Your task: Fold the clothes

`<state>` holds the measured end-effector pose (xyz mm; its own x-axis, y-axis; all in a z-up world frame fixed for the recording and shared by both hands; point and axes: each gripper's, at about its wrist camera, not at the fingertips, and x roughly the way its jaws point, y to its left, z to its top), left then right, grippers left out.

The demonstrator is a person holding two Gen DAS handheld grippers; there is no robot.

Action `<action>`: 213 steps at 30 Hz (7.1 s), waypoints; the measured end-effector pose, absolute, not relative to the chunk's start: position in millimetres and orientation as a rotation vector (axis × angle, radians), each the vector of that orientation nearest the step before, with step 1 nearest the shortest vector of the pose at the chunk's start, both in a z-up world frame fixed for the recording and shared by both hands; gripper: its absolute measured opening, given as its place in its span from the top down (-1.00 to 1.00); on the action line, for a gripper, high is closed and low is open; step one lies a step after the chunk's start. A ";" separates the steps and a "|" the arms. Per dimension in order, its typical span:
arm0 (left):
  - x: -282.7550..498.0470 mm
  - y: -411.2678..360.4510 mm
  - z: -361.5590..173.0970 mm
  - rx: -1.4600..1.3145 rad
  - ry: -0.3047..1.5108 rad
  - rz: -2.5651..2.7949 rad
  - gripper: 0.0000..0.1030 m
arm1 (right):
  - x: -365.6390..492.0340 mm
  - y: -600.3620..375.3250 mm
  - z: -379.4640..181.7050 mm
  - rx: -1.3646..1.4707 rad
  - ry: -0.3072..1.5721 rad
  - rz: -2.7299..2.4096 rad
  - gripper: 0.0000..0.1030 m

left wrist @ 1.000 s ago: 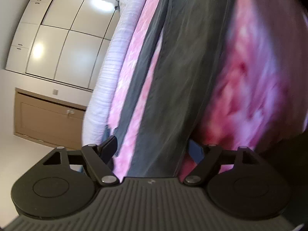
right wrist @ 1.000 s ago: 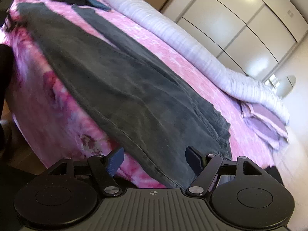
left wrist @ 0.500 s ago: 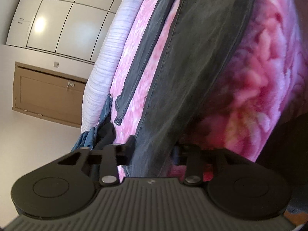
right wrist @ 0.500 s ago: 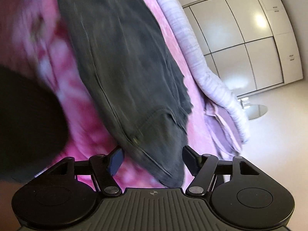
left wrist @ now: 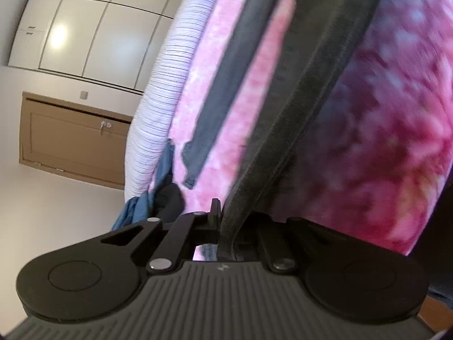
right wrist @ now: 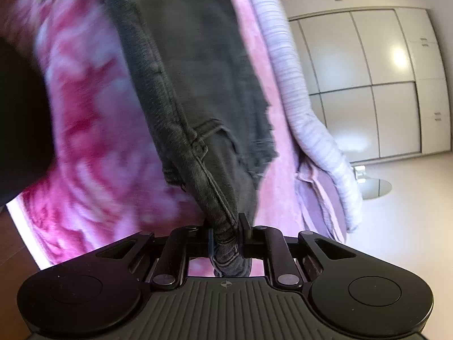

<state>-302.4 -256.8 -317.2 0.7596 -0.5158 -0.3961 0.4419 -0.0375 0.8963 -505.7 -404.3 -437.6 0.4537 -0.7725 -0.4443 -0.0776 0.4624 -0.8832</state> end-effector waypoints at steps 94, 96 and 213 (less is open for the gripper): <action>4.2 -427.4 -229.5 0.976 0.241 -1.036 0.04 | -174.0 -444.7 -365.7 -0.483 0.824 -0.461 -0.04; -11.9 -423.3 -249.0 1.080 0.233 -1.160 0.04 | -166.2 -429.3 -370.1 -0.465 0.810 -0.437 -0.04; -343.5 -594.4 -270.8 1.079 -0.025 -1.942 0.37 | -307.7 -496.0 -326.1 0.804 0.462 -0.473 0.98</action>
<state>-343.5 -594.4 -270.8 -0.2270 -0.7041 -0.6728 0.6864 -0.6057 0.4023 -307.7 -496.0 -326.1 0.8001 -0.2229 -0.5569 0.5621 0.6029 0.5662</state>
